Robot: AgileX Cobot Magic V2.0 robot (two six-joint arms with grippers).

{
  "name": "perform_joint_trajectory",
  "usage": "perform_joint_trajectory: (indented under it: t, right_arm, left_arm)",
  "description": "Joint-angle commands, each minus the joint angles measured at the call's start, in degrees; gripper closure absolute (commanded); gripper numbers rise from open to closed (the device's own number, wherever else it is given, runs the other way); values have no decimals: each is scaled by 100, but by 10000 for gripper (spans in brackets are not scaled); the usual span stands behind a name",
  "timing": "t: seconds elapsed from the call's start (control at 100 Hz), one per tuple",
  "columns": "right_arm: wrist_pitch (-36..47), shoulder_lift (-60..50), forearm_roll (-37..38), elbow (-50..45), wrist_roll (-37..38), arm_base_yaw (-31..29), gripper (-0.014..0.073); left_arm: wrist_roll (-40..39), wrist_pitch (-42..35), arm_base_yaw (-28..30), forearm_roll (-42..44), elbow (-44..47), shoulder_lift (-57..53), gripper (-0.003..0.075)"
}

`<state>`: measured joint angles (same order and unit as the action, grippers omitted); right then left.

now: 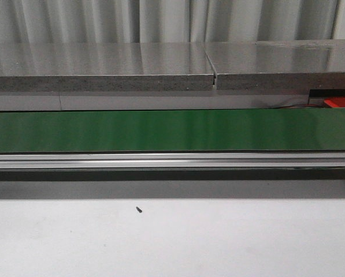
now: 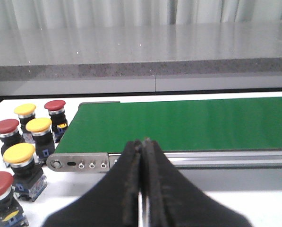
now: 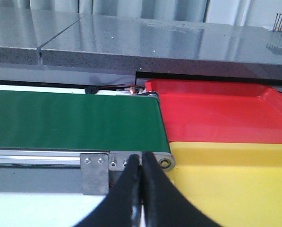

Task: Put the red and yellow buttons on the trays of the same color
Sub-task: 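Move the left gripper down over the red push button in the cluster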

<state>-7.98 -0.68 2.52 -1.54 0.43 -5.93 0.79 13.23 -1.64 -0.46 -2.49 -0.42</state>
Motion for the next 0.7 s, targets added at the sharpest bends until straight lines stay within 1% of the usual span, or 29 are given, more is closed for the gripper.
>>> perform_joint_trajectory:
  t: [0.0, 0.04, 0.13, 0.3, 0.61, 0.65, 0.69]
  right_arm:
    - [438, -91, 83, -2, 2, -25, 663]
    - [438, -91, 83, -2, 2, -25, 663]
    - [438, -91, 83, -2, 2, -25, 663]
    - [438, -91, 83, -2, 2, -25, 663]
    - [438, -91, 83, -2, 2, -25, 663]
    - [438, -91, 83, -2, 2, -25, 663]
    - [438, -91, 83, -2, 2, -25, 663]
  left_arm:
    - [-48, 41, -41, -16, -549, 143, 739]
    - [-48, 226, -41, -16, -755, 215, 739]
    - [-48, 343, -41, -16, -1123, 503, 739]
    - [-48, 918, -41, -16, -1793, 1307, 739]
    - [-48, 693, -41, -53, -2255, 3027, 738]
    - [-48, 693, -41, -53, -2300, 3243, 730]
    - [-48, 693, -41, -111, -2346, 3410, 706]
